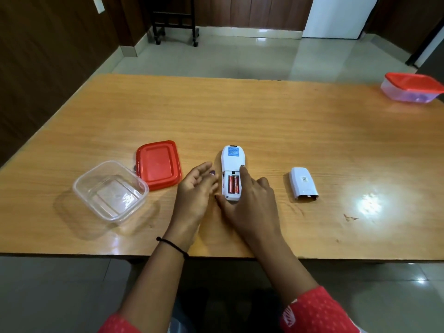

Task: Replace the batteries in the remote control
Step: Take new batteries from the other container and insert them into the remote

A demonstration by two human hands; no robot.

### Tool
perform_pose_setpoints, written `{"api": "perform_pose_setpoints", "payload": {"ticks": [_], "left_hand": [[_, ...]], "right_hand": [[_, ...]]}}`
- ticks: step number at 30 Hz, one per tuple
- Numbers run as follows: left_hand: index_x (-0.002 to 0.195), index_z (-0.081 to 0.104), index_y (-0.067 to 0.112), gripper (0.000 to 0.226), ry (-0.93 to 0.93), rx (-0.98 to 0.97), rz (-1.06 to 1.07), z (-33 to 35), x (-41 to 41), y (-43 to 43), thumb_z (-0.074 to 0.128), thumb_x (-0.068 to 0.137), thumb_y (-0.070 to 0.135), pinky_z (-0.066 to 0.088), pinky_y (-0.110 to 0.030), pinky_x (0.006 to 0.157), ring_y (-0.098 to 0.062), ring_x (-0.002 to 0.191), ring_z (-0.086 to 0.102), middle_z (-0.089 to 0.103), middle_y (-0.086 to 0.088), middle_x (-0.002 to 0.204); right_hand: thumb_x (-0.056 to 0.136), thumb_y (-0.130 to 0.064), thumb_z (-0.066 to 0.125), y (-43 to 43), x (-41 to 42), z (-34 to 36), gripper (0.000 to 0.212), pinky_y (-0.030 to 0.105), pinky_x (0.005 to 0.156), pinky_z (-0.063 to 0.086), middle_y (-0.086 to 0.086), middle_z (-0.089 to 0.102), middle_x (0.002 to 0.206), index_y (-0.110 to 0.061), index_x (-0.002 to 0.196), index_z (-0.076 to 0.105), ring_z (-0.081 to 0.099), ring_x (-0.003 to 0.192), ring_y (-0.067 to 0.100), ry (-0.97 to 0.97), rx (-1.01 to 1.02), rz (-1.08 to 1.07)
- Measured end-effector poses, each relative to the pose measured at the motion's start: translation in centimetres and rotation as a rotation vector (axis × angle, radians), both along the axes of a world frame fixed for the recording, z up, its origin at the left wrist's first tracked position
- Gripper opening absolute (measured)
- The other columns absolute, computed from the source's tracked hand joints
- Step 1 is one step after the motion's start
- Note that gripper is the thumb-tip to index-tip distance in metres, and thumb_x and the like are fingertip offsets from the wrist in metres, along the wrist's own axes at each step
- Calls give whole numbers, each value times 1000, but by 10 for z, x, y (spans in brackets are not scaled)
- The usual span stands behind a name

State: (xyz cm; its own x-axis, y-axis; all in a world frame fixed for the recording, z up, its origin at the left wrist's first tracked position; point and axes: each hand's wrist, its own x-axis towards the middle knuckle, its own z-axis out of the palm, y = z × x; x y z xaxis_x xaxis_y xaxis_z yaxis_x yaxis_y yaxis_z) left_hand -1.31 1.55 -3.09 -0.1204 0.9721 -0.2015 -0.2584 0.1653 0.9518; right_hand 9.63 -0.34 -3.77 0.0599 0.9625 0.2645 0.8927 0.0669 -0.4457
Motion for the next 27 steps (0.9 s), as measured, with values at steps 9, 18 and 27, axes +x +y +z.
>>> {"api": "perform_pose_setpoints", "payload": {"ticks": [9,18,27], "left_hand": [[126,58,10,37,-418,-149,-210,6,32,-6,43,98,30,58,-28,72,-18,89,70,72,-9,104],[135,46,16,36,-605,-131,-293,10,55,-8,35,101,19,56,-49,80,-34,96,69,61,-20,125],[134,49,21,36,-537,-123,-332,4,46,-3,38,100,22,57,-45,77,-28,94,69,62,-17,126]], "right_hand": [[76,-53,58,-12,17,3,66,24,75,45,2,68,102,-23,134,49,58,91,15,319,109,-26],[92,-32,40,3,111,15,39,41,98,41,-15,56,113,-24,128,54,38,115,6,395,187,-24],[81,-39,61,28,116,13,61,39,94,39,9,48,135,-23,137,43,40,124,31,16,-230,-162]]}}
